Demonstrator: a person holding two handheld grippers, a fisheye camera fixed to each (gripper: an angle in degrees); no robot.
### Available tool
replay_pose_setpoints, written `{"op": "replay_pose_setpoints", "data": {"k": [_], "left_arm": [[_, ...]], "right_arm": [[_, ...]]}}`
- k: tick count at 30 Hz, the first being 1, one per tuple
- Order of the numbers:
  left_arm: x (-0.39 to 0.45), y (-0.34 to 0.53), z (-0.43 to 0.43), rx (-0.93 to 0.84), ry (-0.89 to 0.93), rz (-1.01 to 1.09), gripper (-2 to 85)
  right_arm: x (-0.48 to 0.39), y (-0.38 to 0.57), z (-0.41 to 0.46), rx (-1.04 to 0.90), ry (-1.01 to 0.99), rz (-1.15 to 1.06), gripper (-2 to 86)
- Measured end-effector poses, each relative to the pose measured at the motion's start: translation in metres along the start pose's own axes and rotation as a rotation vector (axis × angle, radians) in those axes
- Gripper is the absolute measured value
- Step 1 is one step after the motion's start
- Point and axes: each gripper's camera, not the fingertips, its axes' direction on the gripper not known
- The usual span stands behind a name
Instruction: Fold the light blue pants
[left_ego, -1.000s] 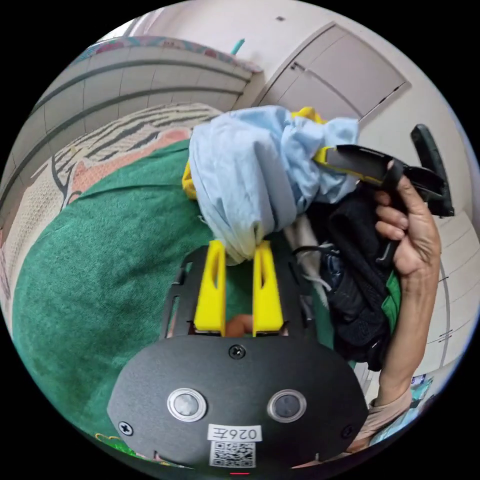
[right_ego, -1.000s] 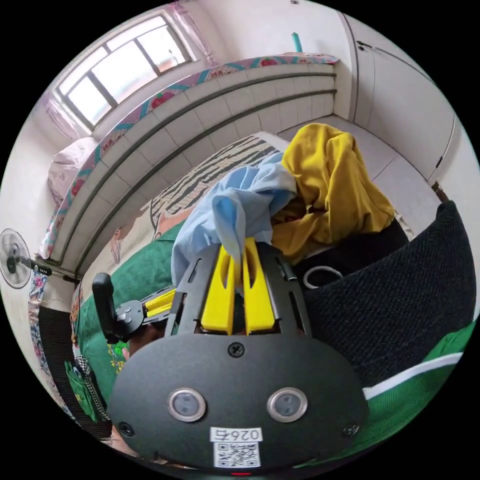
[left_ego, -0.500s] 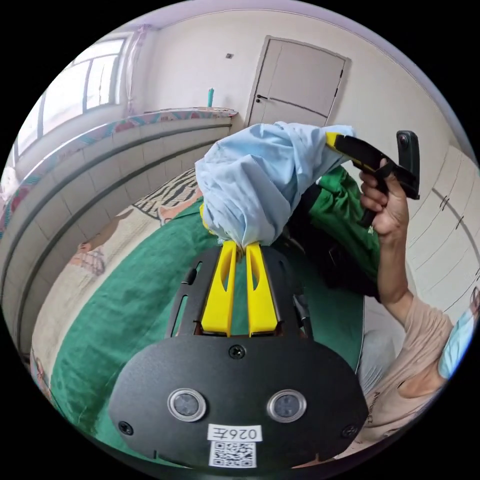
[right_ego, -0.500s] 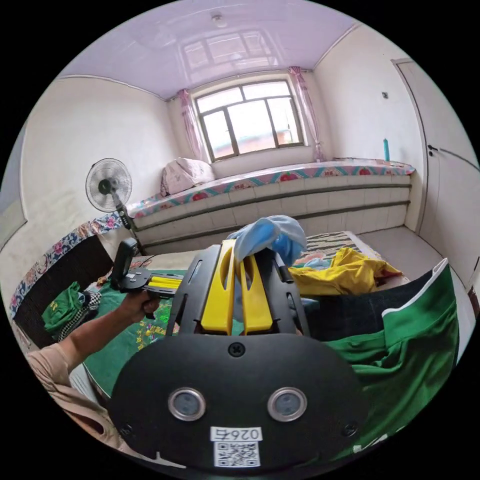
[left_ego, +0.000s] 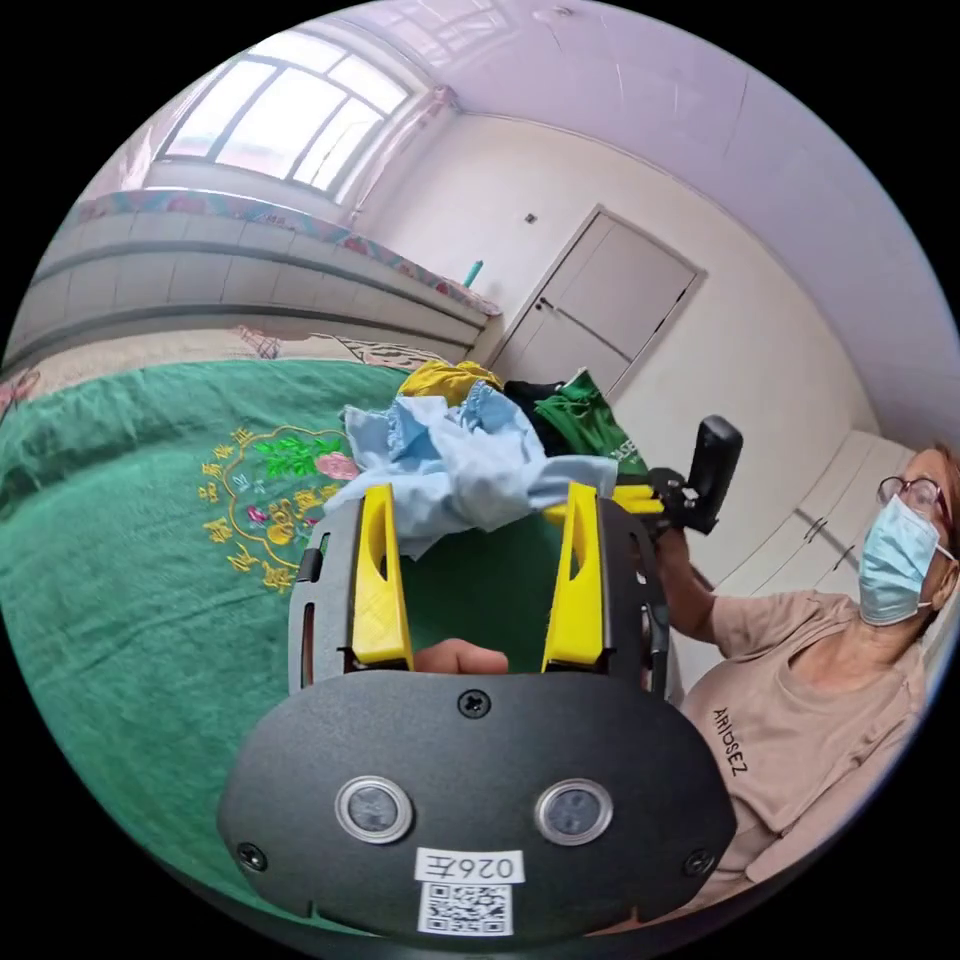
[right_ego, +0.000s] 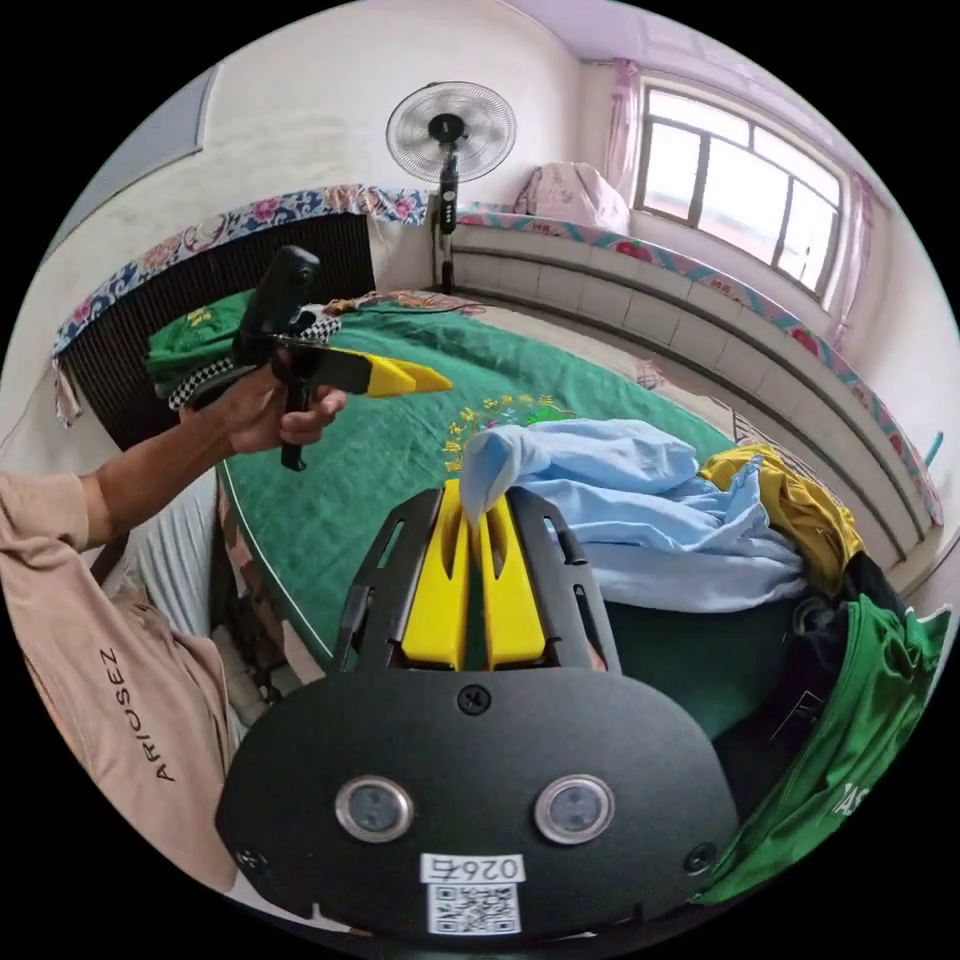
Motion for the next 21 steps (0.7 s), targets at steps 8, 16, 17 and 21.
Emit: {"op": "replay_pose_setpoints", "data": {"k": [8,16,17,21], "left_arm": [[-0.014,0.069,0.024,-0.147,0.124,-0.084,22.4],[0.013,0.123,-0.006,-0.32,0.069,0.052,0.1],[0.007,0.132,-0.038,-0.253,0.052,0.018,0.0],[-0.006,0.169,-0.135,-0.114,0.0,-0.084,-0.3]], "right_arm": [[-0.157,-0.013,-0.032,0.028,0.039,-0.274,-1.2],[-0.158,-0.033,-0.075,0.019,-0.183,-0.384,-0.8],[-0.133,-0.032,-0.096,0.087,-0.237,-0.322,-0.3],[-0.04,-0.031,-0.144,0.225,-0.168,-0.07,-0.5]]}}
